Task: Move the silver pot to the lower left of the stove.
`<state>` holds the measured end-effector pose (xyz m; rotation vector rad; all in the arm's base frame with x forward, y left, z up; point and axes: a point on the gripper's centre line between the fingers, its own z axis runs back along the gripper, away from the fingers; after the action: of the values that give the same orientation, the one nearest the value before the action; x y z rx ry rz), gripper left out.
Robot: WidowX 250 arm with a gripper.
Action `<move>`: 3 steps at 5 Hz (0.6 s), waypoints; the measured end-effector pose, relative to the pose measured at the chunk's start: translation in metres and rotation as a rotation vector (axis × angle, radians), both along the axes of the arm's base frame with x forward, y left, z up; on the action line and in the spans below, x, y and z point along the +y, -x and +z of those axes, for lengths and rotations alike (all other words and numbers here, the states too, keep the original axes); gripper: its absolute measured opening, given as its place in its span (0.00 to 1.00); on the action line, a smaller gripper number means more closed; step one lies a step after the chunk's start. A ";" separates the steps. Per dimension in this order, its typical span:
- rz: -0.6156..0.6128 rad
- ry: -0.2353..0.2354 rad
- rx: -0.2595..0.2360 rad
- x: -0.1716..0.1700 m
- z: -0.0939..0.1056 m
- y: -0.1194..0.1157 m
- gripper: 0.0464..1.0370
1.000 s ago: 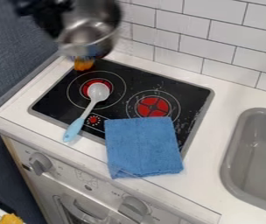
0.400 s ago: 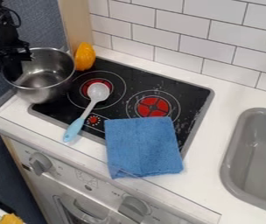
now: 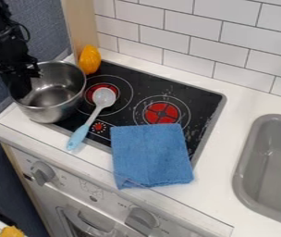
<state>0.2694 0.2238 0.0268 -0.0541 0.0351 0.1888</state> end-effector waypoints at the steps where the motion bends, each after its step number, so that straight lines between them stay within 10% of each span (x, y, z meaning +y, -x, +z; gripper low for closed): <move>1: -0.021 0.002 0.012 -0.007 -0.004 0.003 0.04; 3: -0.050 -0.039 -0.040 -0.015 0.001 0.003 0.25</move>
<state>0.2661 0.2084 0.0280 -0.0182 -0.0071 0.1388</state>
